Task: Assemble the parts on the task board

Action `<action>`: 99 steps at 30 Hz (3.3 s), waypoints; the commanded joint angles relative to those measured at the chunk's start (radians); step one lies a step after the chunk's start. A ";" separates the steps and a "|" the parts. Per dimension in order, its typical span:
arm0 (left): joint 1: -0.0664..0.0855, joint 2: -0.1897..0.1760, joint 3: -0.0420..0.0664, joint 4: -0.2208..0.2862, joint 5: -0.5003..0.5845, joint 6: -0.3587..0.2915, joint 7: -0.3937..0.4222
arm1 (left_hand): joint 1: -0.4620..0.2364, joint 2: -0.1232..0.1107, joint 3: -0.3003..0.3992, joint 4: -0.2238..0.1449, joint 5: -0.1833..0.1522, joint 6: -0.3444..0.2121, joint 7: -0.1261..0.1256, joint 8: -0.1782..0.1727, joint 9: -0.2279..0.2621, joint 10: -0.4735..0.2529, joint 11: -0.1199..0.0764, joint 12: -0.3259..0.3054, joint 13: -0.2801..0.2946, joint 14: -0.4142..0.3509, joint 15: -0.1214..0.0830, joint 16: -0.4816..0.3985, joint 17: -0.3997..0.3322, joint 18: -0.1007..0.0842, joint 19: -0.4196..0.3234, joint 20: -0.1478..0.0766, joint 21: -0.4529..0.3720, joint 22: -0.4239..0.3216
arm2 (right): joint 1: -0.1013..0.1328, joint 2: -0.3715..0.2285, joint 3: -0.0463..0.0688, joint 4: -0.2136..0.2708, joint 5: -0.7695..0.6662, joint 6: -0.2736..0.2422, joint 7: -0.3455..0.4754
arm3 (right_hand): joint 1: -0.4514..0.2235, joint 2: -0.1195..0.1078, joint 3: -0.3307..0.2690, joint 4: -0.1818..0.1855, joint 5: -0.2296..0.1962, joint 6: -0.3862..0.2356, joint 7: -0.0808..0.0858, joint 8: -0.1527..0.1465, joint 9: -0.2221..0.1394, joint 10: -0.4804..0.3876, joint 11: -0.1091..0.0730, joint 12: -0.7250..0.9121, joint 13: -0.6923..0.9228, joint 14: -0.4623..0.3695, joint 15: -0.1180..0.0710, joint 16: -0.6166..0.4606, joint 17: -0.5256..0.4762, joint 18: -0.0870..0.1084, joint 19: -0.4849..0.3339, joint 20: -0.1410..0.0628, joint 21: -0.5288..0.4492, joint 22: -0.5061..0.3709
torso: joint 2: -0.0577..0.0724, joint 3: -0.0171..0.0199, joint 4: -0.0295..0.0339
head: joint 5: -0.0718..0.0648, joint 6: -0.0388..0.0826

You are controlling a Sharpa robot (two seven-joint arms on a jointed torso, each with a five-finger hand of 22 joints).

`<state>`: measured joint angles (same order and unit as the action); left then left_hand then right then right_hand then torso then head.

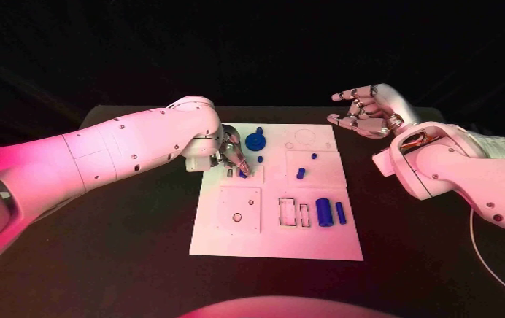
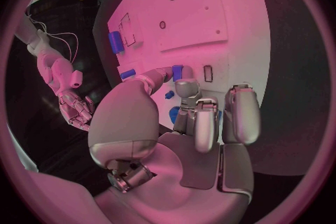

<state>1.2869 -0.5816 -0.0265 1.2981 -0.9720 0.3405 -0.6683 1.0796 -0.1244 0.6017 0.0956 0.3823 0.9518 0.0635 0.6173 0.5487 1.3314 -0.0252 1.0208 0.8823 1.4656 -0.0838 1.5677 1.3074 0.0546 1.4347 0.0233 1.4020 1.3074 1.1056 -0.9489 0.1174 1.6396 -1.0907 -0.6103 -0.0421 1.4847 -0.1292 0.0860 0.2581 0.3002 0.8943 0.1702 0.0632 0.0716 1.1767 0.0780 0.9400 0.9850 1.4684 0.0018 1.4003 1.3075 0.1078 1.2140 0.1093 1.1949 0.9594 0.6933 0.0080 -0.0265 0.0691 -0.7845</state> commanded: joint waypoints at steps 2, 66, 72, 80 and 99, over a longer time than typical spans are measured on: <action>0.001 0.006 -0.001 -0.009 0.067 0.026 -0.009 | -0.002 0.033 0.095 -0.100 -0.005 0.027 -0.033 0.005 0.003 0.014 -0.015 -0.001 -0.004 0.105 -0.009 0.003 0.263 0.001 0.008 -0.003 0.001 0.070 | 0.000 0.003 0.000 -0.001 -0.001 0.017 0.007 | 0.008 -0.001 0.003 -0.006 0.011 0.006 -0.002 0.002 -0.001 -0.009 -0.002 -0.004 -0.002 0.048 -0.003 -0.005 0.028 0.017 -0.006 -0.003 -0.006 -0.001 | 0.001 0.0000 -0.0008 | 0.001 0.001; -0.006 -0.019 -0.004 0.005 -0.008 0.009 -0.011 | -0.008 0.073 0.095 -0.114 -0.077 0.031 -0.039 0.010 0.014 0.015 -0.021 0.008 0.003 0.105 -0.014 0.003 0.263 -0.003 0.018 -0.007 0.010 0.083 | 0.000 0.016 0.000 -0.008 -0.012 0.055 0.003 | 0.004 -0.002 0.005 -0.006 0.038 0.009 -0.003 0.003 -0.001 -0.009 -0.002 -0.004 -0.006 0.049 -0.003 -0.009 0.025 0.017 -0.005 -0.003 -0.009 -0.004 | -0.001 0.0002 -0.0006 | -0.003 -0.005; -0.007 -0.018 -0.004 0.008 -0.006 0.007 -0.012 | -0.008 0.073 0.095 -0.114 -0.077 0.031 -0.039 0.010 0.014 0.015 -0.021 0.008 0.003 0.105 -0.014 0.003 0.263 -0.003 0.018 -0.007 0.010 0.083 | 0.000 0.016 0.000 -0.009 -0.012 0.057 0.002 | 0.003 -0.002 0.005 -0.006 0.038 0.009 -0.003 0.003 -0.001 -0.010 -0.002 -0.005 -0.008 0.048 -0.003 -0.010 0.024 0.018 -0.006 -0.003 -0.010 -0.006 | 0.000 0.0001 -0.0010 | -0.003 -0.006; -0.008 -0.015 -0.004 0.005 -0.005 -0.005 -0.011 | -0.008 0.073 0.096 -0.115 -0.077 0.032 -0.039 0.010 0.014 0.014 -0.021 0.008 0.002 0.105 -0.014 0.003 0.263 -0.003 0.018 -0.007 0.009 0.083 | 0.000 0.016 0.000 -0.008 -0.012 0.059 0.002 | 0.002 -0.002 0.005 -0.005 0.038 0.010 -0.003 0.003 -0.001 -0.010 -0.002 -0.005 -0.007 0.048 -0.003 -0.010 0.024 0.018 -0.006 -0.003 -0.010 -0.006 | 0.000 0.0005 -0.0012 | -0.002 -0.006; -0.018 0.005 -0.007 -0.020 -0.012 -0.014 -0.011 | -0.009 0.074 0.097 -0.115 -0.077 0.033 -0.039 0.011 0.015 0.015 -0.021 0.007 0.002 0.105 -0.014 0.003 0.263 -0.003 0.019 -0.007 0.010 0.084 | 0.000 0.017 0.000 -0.003 -0.012 0.065 0.002 | 0.001 -0.002 0.005 -0.005 0.039 0.011 -0.003 0.004 0.000 -0.010 -0.002 -0.004 -0.007 0.048 -0.003 -0.011 0.023 0.018 -0.007 -0.003 -0.011 -0.007 | 0.000 0.0005 -0.0011 | -0.003 -0.008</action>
<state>1.2769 -0.5789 -0.0283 1.2802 -0.9766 0.3151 -0.6723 1.0395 -0.0842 0.6278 0.0529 0.3020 0.9521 0.0636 0.6245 0.5641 1.3383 -0.0322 1.0262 0.8843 1.4660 -0.0908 1.5677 1.3077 0.0546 1.4489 0.0162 1.4059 1.3074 1.1058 -0.9327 0.1171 1.6338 -1.0922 -0.5602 -0.0440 1.4846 -0.1292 0.0915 0.2525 0.3330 0.8970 0.1670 0.0632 0.0710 1.1733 0.0746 0.9401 0.9782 1.4684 0.0018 1.3963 1.3075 0.1077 1.2141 0.1093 1.1873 0.9533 0.6936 0.0085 -0.0281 0.0661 -0.7921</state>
